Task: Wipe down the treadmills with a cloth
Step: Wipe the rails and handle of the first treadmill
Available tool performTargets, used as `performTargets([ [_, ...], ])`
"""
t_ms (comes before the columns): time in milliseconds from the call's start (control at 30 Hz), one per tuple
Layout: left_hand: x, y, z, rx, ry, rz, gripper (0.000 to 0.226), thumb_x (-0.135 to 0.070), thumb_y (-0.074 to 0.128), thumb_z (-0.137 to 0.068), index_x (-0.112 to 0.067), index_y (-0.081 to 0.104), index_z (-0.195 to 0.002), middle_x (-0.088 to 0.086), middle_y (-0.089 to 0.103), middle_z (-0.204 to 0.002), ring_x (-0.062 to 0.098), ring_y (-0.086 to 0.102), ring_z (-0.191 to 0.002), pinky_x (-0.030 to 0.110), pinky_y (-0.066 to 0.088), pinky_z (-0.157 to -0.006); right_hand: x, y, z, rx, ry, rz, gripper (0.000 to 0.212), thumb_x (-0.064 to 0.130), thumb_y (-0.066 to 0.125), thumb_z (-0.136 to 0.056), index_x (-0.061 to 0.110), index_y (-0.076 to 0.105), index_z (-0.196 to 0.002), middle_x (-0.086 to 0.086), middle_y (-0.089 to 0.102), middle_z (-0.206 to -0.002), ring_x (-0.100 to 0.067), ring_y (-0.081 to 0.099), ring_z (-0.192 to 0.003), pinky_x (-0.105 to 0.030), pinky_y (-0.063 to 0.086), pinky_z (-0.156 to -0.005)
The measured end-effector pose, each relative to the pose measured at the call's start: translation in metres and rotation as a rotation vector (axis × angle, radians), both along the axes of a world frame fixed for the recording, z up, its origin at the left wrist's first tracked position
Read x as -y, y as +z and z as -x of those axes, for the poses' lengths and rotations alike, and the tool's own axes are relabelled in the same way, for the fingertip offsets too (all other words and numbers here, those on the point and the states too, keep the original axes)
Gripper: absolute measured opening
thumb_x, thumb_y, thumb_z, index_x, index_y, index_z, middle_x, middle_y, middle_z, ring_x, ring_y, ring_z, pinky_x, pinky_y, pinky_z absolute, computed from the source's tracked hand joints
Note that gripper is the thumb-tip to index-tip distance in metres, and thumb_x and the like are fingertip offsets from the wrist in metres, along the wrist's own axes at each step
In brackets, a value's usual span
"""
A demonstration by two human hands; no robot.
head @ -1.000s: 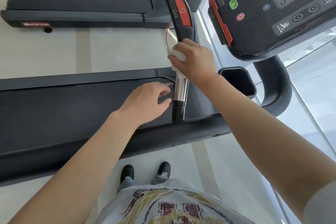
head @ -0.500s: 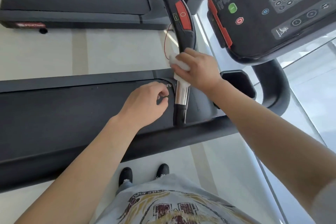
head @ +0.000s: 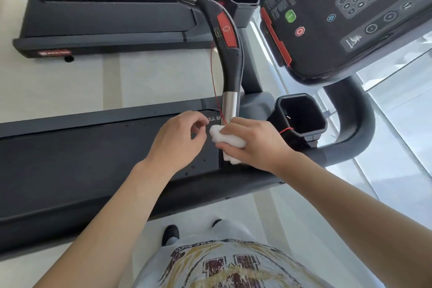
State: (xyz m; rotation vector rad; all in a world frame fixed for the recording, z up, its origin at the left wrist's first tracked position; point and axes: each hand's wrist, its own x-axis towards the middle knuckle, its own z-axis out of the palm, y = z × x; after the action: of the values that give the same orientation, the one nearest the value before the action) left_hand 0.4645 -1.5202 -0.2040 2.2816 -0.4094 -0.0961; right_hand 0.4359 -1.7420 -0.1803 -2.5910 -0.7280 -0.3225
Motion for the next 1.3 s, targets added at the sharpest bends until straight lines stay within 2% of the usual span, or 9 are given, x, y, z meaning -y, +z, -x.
performTargets([
  [233,0.020,0.023,-0.024,0.054,0.011,0.045,0.025,-0.019,0.062,-0.101,-0.024,0.068,-0.125,-0.013,0.067,-0.110,0.007,0.065,-0.094,0.025,0.054,-0.079,0.024,0.055,-0.020,0.012,-0.073,-0.261,0.029,0.033,0.078,-0.094,0.007,0.076,-0.106,0.006,0.066,-0.089,-0.006,0.058,-0.077,-0.018,0.046,-0.069],
  [400,0.039,0.021,-0.047,0.023,0.002,-0.007,0.034,-0.031,0.060,-0.103,-0.024,0.060,-0.136,-0.011,0.064,-0.117,0.011,0.063,-0.099,0.033,0.055,-0.085,0.029,0.048,-0.093,0.021,-0.220,-0.206,0.031,0.042,0.071,-0.096,0.015,0.072,-0.112,0.005,0.071,-0.104,-0.017,0.067,-0.086,-0.042,0.056,-0.075],
  [467,0.040,0.014,-0.047,-0.037,-0.015,-0.026,0.035,-0.035,0.059,-0.103,-0.029,0.057,-0.137,-0.014,0.063,-0.115,0.011,0.063,-0.098,0.035,0.055,-0.085,0.019,0.027,-0.109,0.000,-0.228,-0.162,0.032,0.043,0.070,-0.097,0.017,0.069,-0.116,0.005,0.068,-0.108,-0.022,0.066,-0.085,-0.044,0.056,-0.074],
  [667,0.039,0.002,-0.054,-0.066,-0.079,-0.120,0.004,-0.028,0.059,-0.100,-0.027,0.055,-0.100,-0.011,0.055,-0.099,0.016,0.057,-0.093,0.035,0.048,-0.079,-0.004,-0.008,-0.106,0.224,-0.067,-0.010,0.025,0.034,0.072,-0.094,0.010,0.072,-0.089,-0.002,0.055,-0.079,-0.021,0.054,-0.070,-0.036,0.046,-0.053],
  [833,0.041,0.000,-0.058,-0.048,-0.098,-0.069,0.007,-0.022,0.055,-0.099,-0.022,0.061,-0.102,-0.010,0.060,-0.100,0.014,0.059,-0.089,0.039,0.053,-0.080,0.001,0.015,-0.167,0.193,-0.244,-0.078,0.031,0.042,0.069,-0.095,0.013,0.070,-0.084,0.004,0.059,-0.078,-0.015,0.053,-0.064,-0.030,0.040,-0.055],
  [967,0.040,0.002,-0.057,-0.050,-0.113,-0.065,0.013,-0.027,0.052,-0.101,-0.021,0.063,-0.105,-0.007,0.061,-0.100,0.016,0.060,-0.089,0.041,0.054,-0.080,0.001,0.030,-0.200,0.121,-0.323,-0.065,0.030,0.044,0.068,-0.093,0.020,0.060,-0.076,0.012,0.048,-0.075,-0.010,0.044,-0.064,-0.030,0.033,-0.058],
  [1100,0.039,0.006,-0.057,-0.058,-0.122,-0.051,0.014,-0.029,0.053,-0.101,-0.021,0.064,-0.104,-0.008,0.063,-0.100,0.017,0.061,-0.092,0.040,0.053,-0.082,0.000,0.026,-0.169,0.149,-0.274,-0.046,0.027,0.041,0.070,-0.094,0.017,0.063,-0.081,0.008,0.054,-0.077,-0.015,0.049,-0.064,-0.028,0.037,-0.058],
  [1233,0.032,0.010,-0.061,-0.070,-0.125,-0.070,0.015,-0.028,0.061,-0.093,-0.028,0.065,-0.079,-0.015,0.058,-0.088,0.012,0.055,-0.081,0.034,0.045,-0.071,-0.006,-0.006,-0.089,0.142,-0.188,-0.050,0.026,0.035,0.073,-0.092,0.009,0.072,-0.089,0.000,0.056,-0.079,-0.018,0.054,-0.068,-0.028,0.045,-0.058],
  [1300,0.030,0.010,-0.061,-0.063,-0.142,-0.091,0.013,-0.030,0.063,-0.090,-0.025,0.073,-0.084,-0.015,0.061,-0.095,0.013,0.056,-0.087,0.034,0.047,-0.073,-0.002,-0.013,-0.067,0.085,-0.153,-0.075,0.030,0.038,0.072,-0.093,0.007,0.072,-0.095,0.000,0.059,-0.084,-0.017,0.056,-0.071,-0.026,0.047,-0.061],
])
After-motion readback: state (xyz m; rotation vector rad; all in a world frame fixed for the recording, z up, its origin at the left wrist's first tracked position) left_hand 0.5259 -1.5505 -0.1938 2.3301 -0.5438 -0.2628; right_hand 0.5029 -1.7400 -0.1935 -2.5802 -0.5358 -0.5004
